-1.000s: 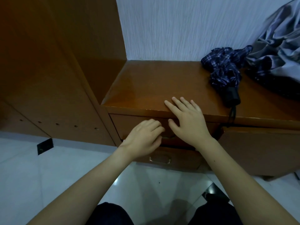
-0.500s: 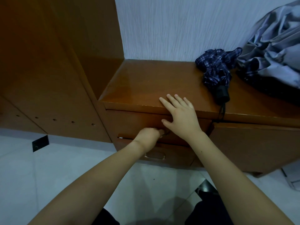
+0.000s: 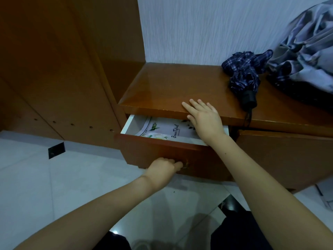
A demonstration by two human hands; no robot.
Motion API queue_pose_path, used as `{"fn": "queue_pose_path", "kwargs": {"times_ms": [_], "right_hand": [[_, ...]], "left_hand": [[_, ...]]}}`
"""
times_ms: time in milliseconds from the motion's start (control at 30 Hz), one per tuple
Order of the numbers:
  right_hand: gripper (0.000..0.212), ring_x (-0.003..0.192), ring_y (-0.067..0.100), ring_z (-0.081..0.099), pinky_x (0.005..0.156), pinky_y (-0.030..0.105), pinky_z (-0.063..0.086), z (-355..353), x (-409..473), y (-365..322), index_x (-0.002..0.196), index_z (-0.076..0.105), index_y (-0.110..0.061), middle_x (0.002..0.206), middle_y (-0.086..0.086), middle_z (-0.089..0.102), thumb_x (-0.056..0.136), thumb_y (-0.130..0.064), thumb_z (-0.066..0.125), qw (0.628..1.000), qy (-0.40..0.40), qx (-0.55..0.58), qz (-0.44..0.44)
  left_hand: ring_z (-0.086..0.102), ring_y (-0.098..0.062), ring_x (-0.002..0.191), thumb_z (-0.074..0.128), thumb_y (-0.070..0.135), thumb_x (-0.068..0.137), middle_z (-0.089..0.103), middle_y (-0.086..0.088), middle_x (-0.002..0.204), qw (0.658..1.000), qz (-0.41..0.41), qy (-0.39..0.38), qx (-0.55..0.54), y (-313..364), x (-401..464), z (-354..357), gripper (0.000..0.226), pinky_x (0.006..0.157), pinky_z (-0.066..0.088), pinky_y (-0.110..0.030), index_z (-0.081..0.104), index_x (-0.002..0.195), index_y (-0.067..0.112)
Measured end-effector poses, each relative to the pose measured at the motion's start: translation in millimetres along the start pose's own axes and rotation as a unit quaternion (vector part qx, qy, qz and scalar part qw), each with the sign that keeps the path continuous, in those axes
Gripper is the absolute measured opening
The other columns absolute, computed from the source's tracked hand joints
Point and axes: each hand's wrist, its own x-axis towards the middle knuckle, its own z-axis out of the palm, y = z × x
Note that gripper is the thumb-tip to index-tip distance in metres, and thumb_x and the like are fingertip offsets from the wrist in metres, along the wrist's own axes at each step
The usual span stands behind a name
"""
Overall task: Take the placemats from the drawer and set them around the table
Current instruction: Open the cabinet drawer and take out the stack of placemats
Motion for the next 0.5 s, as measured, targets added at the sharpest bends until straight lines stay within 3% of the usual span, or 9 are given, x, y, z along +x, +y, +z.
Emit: {"fn": "queue_pose_path", "kwargs": {"times_ms": [67, 267, 367, 500], "right_hand": [[0.046, 0.145, 0.021, 0.020, 0.117, 0.036, 0.011, 1, 0, 0, 0.149, 0.025, -0.033, 0.157, -0.001, 0.026, 0.104, -0.029, 0.032, 1.000, 0.006, 0.001, 0.005], [0.045, 0.144, 0.022, 0.023, 0.117, 0.038, 0.012, 3, -1, -1, 0.148, 0.029, -0.032, 0.155, -0.001, 0.030, 0.104, -0.028, 0.033, 1.000, 0.012, 0.006, 0.004], [0.045, 0.143, 0.022, 0.024, 0.116, 0.038, 0.013, 3, -1, -1, 0.148, 0.030, -0.031, 0.155, 0.001, 0.031, 0.103, -0.028, 0.035, 1.000, 0.014, 0.010, 0.001], [0.045, 0.144, 0.022, 0.024, 0.116, 0.039, 0.013, 3, 0, 1, 0.148, 0.030, -0.032, 0.155, 0.000, 0.031, 0.103, -0.029, 0.035, 1.000, 0.010, 0.017, -0.001]], "left_hand": [[0.057, -0.019, 0.047, 0.083, 0.013, 0.058, 0.056, 0.004, 0.058, 1.000, 0.001, -0.009, 0.010, 3, -12, 4, 0.038, 0.045, 0.026, -0.020, 0.066, 0.089, 0.025], [0.050, -0.013, 0.038, 0.085, 0.017, 0.044, 0.051, 0.007, 0.051, 0.998, 0.019, -0.039, 0.035, 23, -42, 1, 0.049, 0.041, 0.022, -0.017, 0.069, 0.088, 0.030], [0.052, -0.015, 0.040, 0.083, 0.018, 0.051, 0.053, 0.005, 0.053, 0.999, 0.017, -0.014, 0.025, 27, -50, -1, 0.039, 0.042, 0.019, -0.019, 0.065, 0.084, 0.028], [0.060, -0.026, 0.059, 0.060, 0.018, 0.085, 0.061, -0.002, 0.071, 0.999, 0.029, 0.019, 0.014, 27, -50, -8, 0.004, 0.047, 0.036, -0.027, 0.061, 0.088, 0.017]]}}
